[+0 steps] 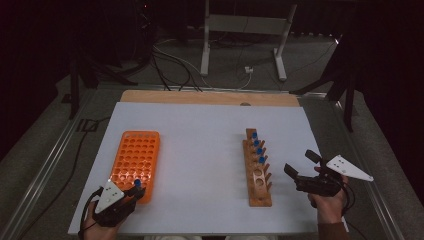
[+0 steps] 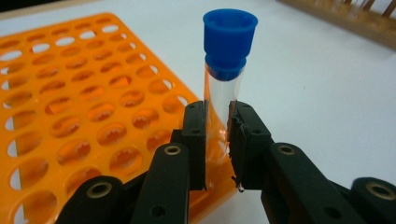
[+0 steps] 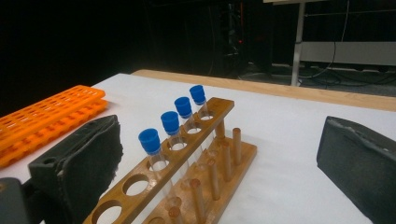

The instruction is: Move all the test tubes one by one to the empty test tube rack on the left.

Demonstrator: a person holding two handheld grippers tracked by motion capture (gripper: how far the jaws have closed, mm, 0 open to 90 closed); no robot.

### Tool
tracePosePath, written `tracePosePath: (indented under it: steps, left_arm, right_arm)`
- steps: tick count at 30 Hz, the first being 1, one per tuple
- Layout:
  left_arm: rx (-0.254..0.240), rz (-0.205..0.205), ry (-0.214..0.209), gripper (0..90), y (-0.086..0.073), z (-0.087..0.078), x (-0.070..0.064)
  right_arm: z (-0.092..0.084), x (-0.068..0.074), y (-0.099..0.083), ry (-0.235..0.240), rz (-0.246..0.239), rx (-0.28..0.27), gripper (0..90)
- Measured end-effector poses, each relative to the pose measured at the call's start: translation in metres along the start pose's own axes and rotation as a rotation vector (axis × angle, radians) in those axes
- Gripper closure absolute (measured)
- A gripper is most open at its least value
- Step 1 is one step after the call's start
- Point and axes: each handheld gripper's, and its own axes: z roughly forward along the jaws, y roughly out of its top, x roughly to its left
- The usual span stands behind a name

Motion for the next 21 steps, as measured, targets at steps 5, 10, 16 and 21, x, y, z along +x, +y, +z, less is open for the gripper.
tracePosePath:
  steps: [5, 10, 16, 21]
  left_arm:
    - [0.022, 0.005, 0.003, 78.4, -0.0008, 0.002, -0.001]
    - [0.025, 0.006, -0.002, 78.3, -0.001, 0.0024, -0.0007]
    - [0.016, -0.016, -0.021, 73.7, -0.0018, 0.0029, 0.0006]
    - [-0.042, -0.03, -0.04, 57.5, 0.0007, -0.0002, -0.0003]
  right_arm:
    - [0.0009, 0.001, -0.0004, 0.003, -0.004, 0.004, 0.4]
    - [0.0021, 0.0019, -0.0009, 0.007, -0.005, 0.008, 0.4]
    - [0.0038, 0.0038, -0.001, 0.013, -0.009, 0.013, 0.4]
    - [0.0042, 0.0048, -0.0005, 0.017, -0.011, 0.014, 0.3]
